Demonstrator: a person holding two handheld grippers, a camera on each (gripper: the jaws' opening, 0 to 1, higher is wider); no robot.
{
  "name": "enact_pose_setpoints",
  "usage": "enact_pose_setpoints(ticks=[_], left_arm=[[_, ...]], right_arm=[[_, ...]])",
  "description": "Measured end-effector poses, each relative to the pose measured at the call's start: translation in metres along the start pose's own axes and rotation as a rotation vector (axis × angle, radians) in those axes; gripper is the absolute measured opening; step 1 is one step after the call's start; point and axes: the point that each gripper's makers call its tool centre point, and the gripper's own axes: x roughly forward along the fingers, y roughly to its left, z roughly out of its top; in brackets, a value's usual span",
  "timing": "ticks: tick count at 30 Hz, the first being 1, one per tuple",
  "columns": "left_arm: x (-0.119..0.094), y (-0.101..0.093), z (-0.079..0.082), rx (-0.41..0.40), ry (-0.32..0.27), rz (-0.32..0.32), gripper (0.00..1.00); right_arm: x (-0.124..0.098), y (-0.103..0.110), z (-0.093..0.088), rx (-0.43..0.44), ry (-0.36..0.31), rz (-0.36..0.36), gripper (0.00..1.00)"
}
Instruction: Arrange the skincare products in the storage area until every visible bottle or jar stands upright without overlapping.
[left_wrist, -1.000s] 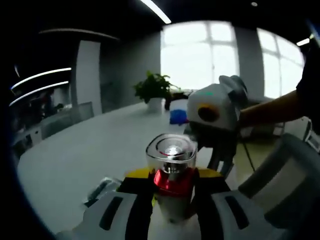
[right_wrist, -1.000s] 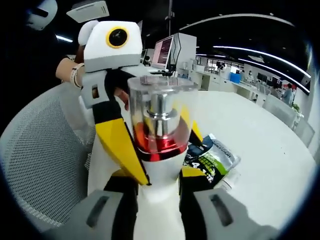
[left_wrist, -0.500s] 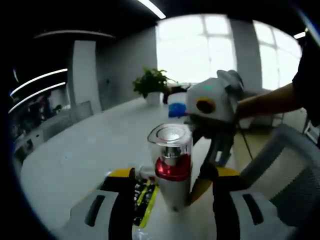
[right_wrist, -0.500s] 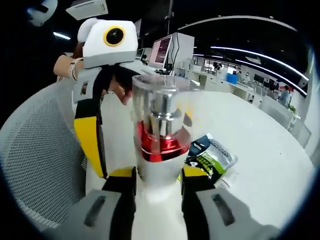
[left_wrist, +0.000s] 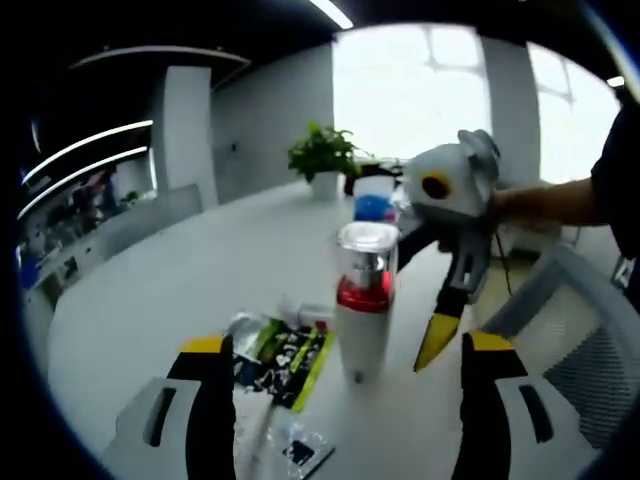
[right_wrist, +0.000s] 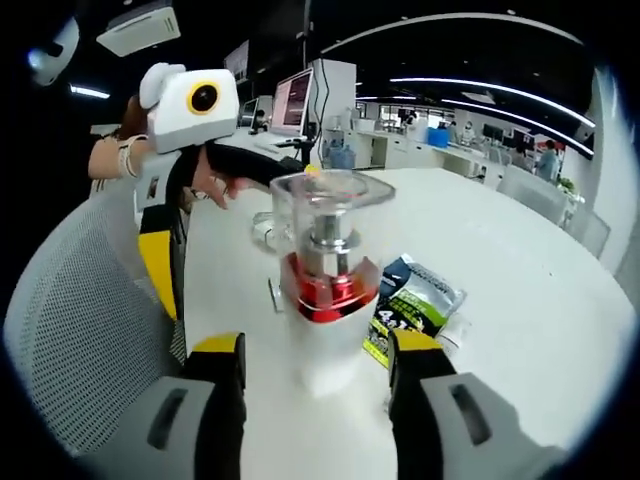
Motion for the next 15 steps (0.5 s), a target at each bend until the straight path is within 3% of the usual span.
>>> enact_pose_setpoints(ticks=[6,8,15], left_arm=[[-0.021,0.006,-0.007,-0.048,0.013,0.018,0.97],[-0.029,0.011,-0.010,-0.047,0.015,0.044,0.97],[-0.056,0.025,-0.018,-0.048,0.028,0.104,0.97]], right_arm=[[-0.010,0.004,0.009,0.012,0.009,-0.044,0.69],[-0.014,0.002,0.012,0.028,0.001,-0.064,0.70],[-0.020,0.008,0.018,0.070,0.009,-0.090,0.85]])
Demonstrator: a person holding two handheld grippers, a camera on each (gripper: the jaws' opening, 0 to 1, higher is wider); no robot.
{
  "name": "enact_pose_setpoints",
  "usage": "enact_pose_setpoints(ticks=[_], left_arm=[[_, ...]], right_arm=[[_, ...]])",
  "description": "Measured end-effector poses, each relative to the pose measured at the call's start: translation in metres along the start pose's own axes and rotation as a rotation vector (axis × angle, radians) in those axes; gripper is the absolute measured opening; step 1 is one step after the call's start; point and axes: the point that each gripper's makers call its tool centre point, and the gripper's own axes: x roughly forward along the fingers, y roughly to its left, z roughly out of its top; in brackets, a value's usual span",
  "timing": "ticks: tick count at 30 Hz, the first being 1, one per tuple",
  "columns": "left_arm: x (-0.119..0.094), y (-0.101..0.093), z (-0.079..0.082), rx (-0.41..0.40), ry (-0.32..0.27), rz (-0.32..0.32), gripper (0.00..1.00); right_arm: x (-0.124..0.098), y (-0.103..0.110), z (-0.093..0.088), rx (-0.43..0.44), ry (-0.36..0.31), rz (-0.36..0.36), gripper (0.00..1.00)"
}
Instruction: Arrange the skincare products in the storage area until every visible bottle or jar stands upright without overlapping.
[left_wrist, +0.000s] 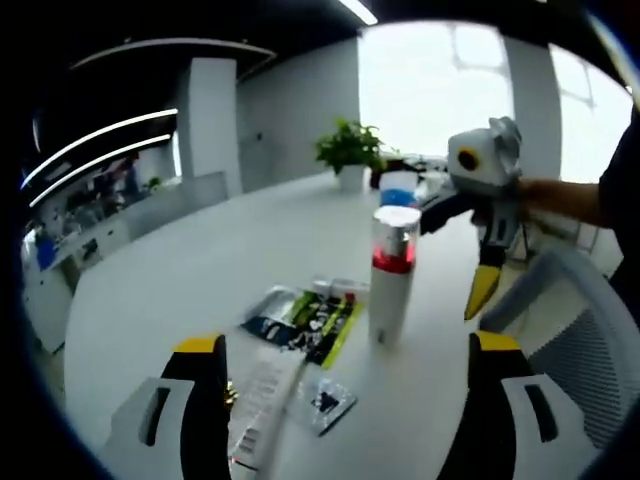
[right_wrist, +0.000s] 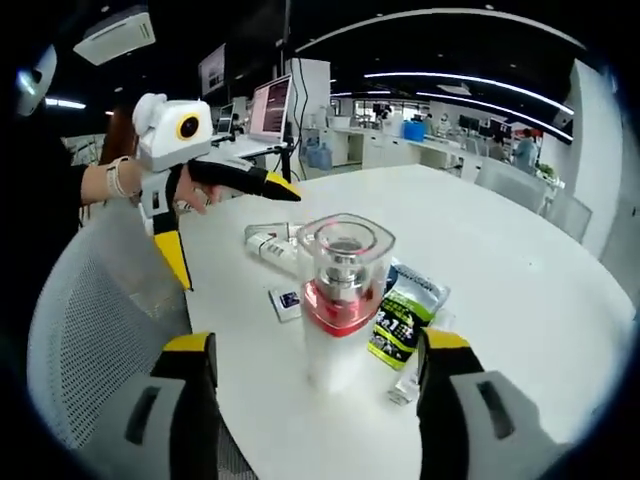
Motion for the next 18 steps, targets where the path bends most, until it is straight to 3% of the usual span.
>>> enact_pose_setpoints(ticks=[8,13,18], left_arm=[[-0.025,0.013,-0.013,-0.005,0.031,0.051,0.97],[-0.035,0.016,-0.019,-0.001,0.044,0.069,0.97],[-0.045,0.022,-0.029,-0.011,0.067,0.092,0.97]], right_arm=[[-0.008,0.009,0.008,0.022,0.006,-0.031,0.99],[-0.012,0.004,0.014,0.007,0.009,-0.091,0.99],[-0.017,0.005,0.021,0.043,-0.003,-0.106,1.00]])
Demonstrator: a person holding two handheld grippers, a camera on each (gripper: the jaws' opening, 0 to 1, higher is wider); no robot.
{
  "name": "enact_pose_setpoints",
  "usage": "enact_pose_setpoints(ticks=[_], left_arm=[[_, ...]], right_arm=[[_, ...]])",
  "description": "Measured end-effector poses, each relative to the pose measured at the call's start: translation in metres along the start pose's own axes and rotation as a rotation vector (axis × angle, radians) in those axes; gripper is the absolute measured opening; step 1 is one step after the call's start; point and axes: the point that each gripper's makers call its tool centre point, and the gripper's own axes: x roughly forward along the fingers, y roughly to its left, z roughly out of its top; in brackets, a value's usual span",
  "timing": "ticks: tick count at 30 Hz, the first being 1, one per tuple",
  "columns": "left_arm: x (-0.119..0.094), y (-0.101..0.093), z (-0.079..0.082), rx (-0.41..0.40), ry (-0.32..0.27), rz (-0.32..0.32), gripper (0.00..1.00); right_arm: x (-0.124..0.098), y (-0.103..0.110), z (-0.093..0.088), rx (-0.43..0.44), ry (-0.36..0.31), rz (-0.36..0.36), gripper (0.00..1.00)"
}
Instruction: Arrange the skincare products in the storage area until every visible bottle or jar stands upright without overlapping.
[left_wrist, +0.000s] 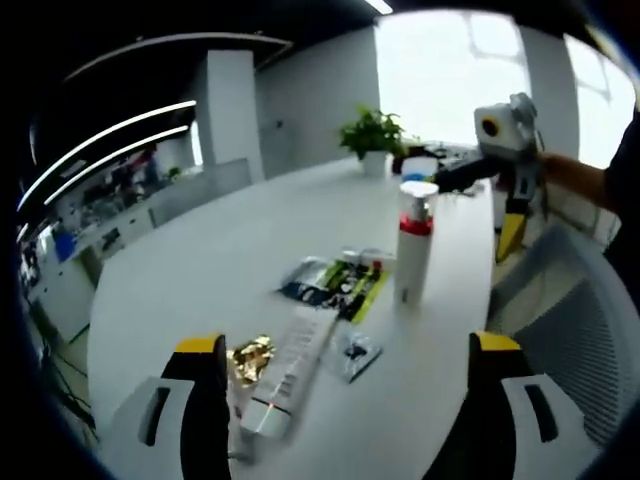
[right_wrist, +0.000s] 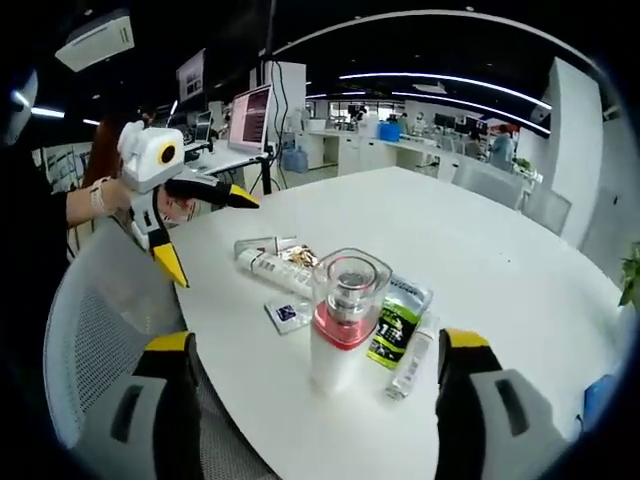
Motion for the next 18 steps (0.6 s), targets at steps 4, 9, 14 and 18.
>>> enact_pose_setpoints(ticks=[4,9,14,18], left_arm=[[-0.005,0.006,-0.010,0.015,0.031,0.018,0.97],[-0.006,0.013,-0.023,0.022,0.080,0.014,0.97],[-0.004,0.021,-0.036,0.052,0.133,0.010,0.91],[0.003,0.026,-0.044,0.103,0.186,-0.014,0.81]], right_arm=[[-0.002,0.003,0.006,-0.007,-0.004,-0.003,1.00],[-0.005,0.004,0.015,-0.028,-0.017,-0.011,1.00],[-0.007,0.004,0.021,-0.022,-0.036,-0.020,1.00],[-0.009,0.006,0.026,-0.040,-0.041,-0.025,1.00]])
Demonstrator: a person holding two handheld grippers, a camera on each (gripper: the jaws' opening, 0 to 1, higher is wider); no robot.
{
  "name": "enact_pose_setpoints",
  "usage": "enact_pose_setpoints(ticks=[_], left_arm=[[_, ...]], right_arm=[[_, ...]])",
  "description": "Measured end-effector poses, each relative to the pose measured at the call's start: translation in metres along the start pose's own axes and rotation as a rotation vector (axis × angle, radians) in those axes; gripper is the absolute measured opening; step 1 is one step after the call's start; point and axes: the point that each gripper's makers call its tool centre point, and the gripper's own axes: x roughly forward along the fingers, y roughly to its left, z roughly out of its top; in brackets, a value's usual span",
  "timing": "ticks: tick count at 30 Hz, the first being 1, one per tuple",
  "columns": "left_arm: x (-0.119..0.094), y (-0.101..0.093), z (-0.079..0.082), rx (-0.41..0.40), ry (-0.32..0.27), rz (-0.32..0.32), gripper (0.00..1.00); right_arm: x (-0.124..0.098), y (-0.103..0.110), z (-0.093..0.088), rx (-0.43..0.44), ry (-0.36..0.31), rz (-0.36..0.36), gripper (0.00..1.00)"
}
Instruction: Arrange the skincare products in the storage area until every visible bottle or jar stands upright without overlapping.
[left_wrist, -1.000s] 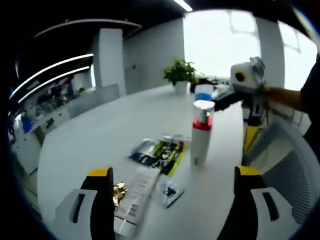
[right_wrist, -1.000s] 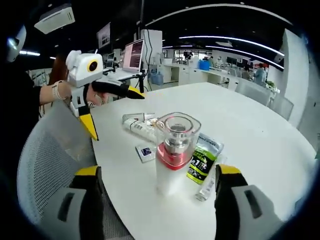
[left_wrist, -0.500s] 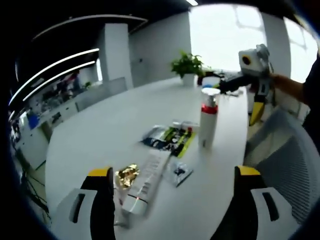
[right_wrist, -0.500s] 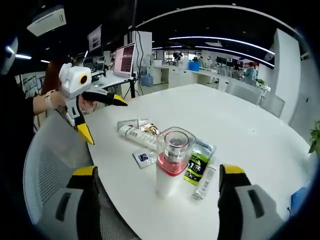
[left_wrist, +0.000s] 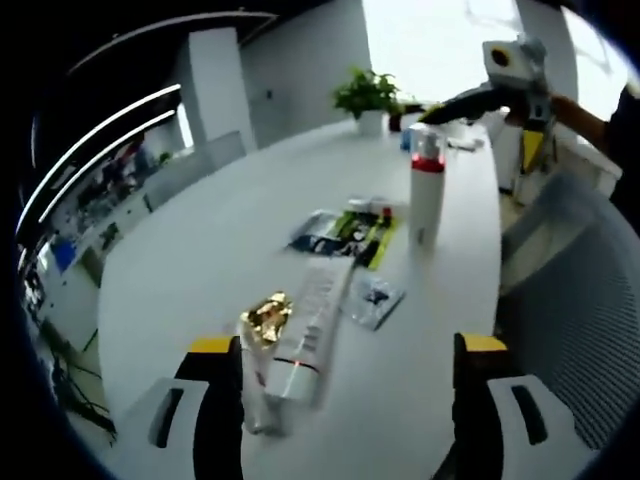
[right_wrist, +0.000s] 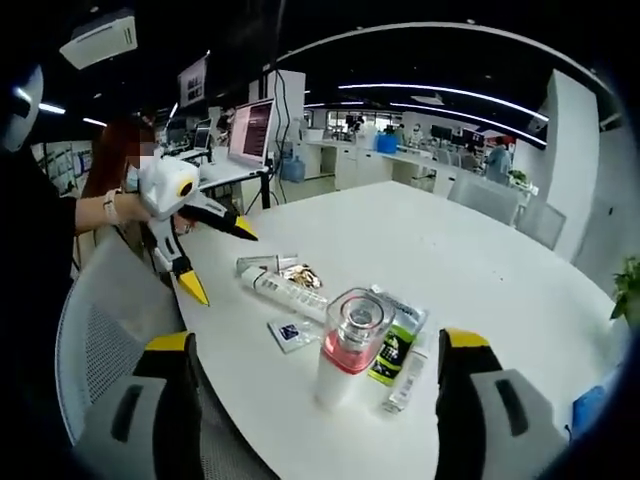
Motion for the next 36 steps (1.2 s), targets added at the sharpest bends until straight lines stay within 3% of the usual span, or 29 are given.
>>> enact_pose_setpoints(ticks=[5,8,12,25,28,31,36], left_arm=[[0.013,0.004,-0.003,0.031,0.037,-0.018,0.75],[0.022,0.009,-0.002,0.088,0.060,-0.017,0.73],[0.033,0.010,0.002,0.088,0.076,-0.058,0.59],[0.066,0.018,0.000,0.145,0.169,-0.128,0.48],[0.073,0.019,0.001,0.155,0.183,-0.143,0.41],[0.078,0.024,-0.001,0.177,0.202,-0.134,0.42],[0.085,0.024,-0.003,0.178,0.231,-0.163,0.36]], right_arm=[[0.000,0.000,0.000,-0.003,0.000,0.005,1.00],[0.000,0.000,-0.001,0.001,0.000,0.002,1.00],[0.001,-0.003,-0.005,0.023,0.004,-0.006,0.99],[0.002,-0.007,-0.016,0.063,0.016,-0.021,0.99],[0.002,-0.008,-0.017,0.073,0.015,-0.023,0.99],[0.003,-0.009,-0.017,0.079,0.011,-0.022,0.99],[0.006,-0.009,-0.022,0.091,0.021,-0.016,0.99]])
